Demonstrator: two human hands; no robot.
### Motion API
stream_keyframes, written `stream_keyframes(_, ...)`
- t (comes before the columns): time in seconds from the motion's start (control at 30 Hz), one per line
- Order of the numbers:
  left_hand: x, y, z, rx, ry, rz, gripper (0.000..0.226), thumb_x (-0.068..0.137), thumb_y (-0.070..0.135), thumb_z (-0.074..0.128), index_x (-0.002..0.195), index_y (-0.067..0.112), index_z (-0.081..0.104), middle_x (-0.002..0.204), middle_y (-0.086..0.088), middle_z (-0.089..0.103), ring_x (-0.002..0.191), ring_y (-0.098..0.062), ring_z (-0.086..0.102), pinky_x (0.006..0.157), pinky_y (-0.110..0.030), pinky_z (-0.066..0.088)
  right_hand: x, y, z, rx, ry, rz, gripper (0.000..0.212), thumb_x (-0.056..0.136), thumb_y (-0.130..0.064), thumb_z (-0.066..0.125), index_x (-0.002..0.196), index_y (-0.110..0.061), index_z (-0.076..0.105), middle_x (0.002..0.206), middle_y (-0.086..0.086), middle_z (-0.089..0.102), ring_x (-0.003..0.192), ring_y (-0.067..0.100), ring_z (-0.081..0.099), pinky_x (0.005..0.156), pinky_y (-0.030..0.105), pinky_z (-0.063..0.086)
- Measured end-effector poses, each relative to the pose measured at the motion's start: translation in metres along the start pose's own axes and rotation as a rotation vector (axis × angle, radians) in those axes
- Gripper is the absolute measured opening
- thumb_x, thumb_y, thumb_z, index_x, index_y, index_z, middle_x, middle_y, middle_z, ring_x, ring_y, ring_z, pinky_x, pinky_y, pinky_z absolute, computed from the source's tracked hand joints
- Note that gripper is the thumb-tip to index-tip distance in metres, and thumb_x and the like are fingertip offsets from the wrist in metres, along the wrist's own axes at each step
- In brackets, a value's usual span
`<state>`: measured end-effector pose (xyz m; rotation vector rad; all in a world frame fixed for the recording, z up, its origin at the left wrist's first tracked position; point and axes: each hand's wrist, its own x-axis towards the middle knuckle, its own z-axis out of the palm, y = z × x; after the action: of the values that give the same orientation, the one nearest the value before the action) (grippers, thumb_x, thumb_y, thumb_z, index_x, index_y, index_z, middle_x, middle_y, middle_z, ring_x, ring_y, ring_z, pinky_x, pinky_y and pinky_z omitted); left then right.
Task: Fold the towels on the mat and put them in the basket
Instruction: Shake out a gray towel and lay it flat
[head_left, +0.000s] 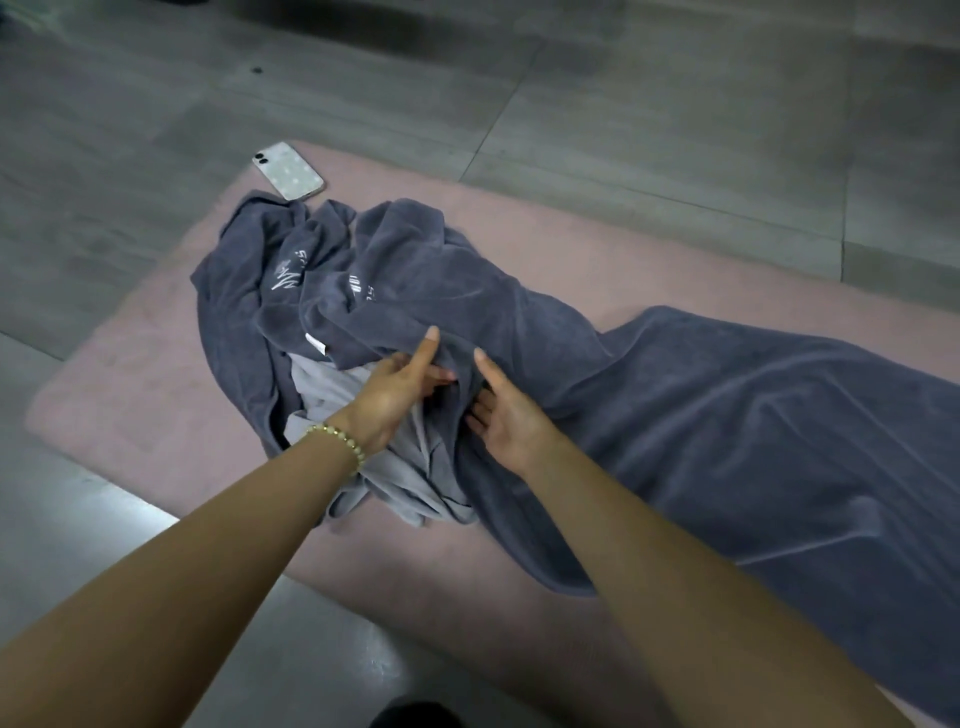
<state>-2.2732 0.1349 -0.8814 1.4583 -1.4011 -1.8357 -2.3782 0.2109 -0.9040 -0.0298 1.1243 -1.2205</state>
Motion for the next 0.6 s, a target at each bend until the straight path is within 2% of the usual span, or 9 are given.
stream_keyframes(0.1,-0.004,0.006,0.012,-0.043,-0.136,-0.013,0.042,0.094,0.037,0.051,0.123,0.008,0.058,0.114,-0.004,0.069,0.104,-0.017,0.065,0.089,-0.026,0.051,-0.005,-0.017,-0.008,0.095,-0.006,-0.068,0.047,0.091,-0.037,0.057,0.128,-0.007,0.057,0.125,0.014,0.063,0.116,0.025,0.059,0.106,0.039,0.043)
stream_keyframes(0.17,-0.003,0.015,0.019,-0.168,-0.128,-0.087,0.04,0.093,0.045,0.048,0.12,0.017,0.058,0.117,0.001,0.066,0.108,-0.014,0.062,0.094,-0.026,0.047,-0.013,-0.029,-0.024,0.139,-0.003,-0.121,0.045,0.093,-0.032,0.056,0.131,-0.008,0.054,0.129,0.012,0.061,0.119,0.024,0.058,0.104,0.038,0.044)
stream_keyframes(0.23,0.001,0.021,0.028,-0.375,-0.104,-0.173,0.033,0.093,0.045,0.049,0.11,0.019,0.059,0.111,0.001,0.066,0.101,-0.012,0.063,0.088,-0.024,0.051,-0.03,-0.041,-0.043,0.15,0.012,-0.132,0.04,0.093,-0.027,0.056,0.129,-0.012,0.055,0.127,0.006,0.062,0.114,0.018,0.06,0.094,0.029,0.051)
stream_keyframes(0.33,0.003,0.027,0.053,-0.546,-0.099,-0.193,0.036,0.094,0.038,0.051,0.115,0.01,0.059,0.106,-0.005,0.07,0.092,-0.014,0.068,0.077,-0.023,0.057,-0.061,-0.052,-0.083,0.119,0.01,-0.128,0.027,0.092,-0.018,0.057,0.118,-0.014,0.061,0.11,0.001,0.07,0.097,0.011,0.068,0.077,0.023,0.057)
stream_keyframes(0.4,0.002,0.028,0.082,-0.536,-0.137,-0.19,0.04,0.094,0.034,0.052,0.123,0.007,0.058,0.116,-0.009,0.066,0.103,-0.017,0.065,0.084,-0.026,0.056,-0.085,-0.062,-0.114,0.091,0.027,-0.137,0.027,0.089,-0.013,0.059,0.115,-0.013,0.063,0.106,0.001,0.072,0.092,0.011,0.07,0.075,0.022,0.057)
stream_keyframes(0.5,-0.013,0.033,0.142,-0.461,-0.269,-0.146,0.033,0.096,0.024,0.051,0.12,0.003,0.057,0.118,-0.01,0.065,0.105,-0.019,0.064,0.085,-0.027,0.056,-0.123,-0.079,-0.158,0.039,0.058,-0.115,0.039,0.079,-0.014,0.065,0.117,-0.01,0.062,0.11,0.004,0.071,0.094,0.013,0.069,0.077,0.023,0.057)
stream_keyframes(0.6,-0.036,0.04,0.213,-0.364,-0.384,-0.109,0.036,0.096,0.02,0.051,0.125,-0.001,0.054,0.122,-0.013,0.062,0.113,-0.023,0.06,0.088,-0.028,0.054,-0.166,-0.092,-0.203,-0.068,0.113,-0.103,0.031,0.073,-0.024,0.069,0.102,-0.013,0.067,0.097,0.002,0.073,0.082,0.01,0.069,0.071,0.021,0.057)
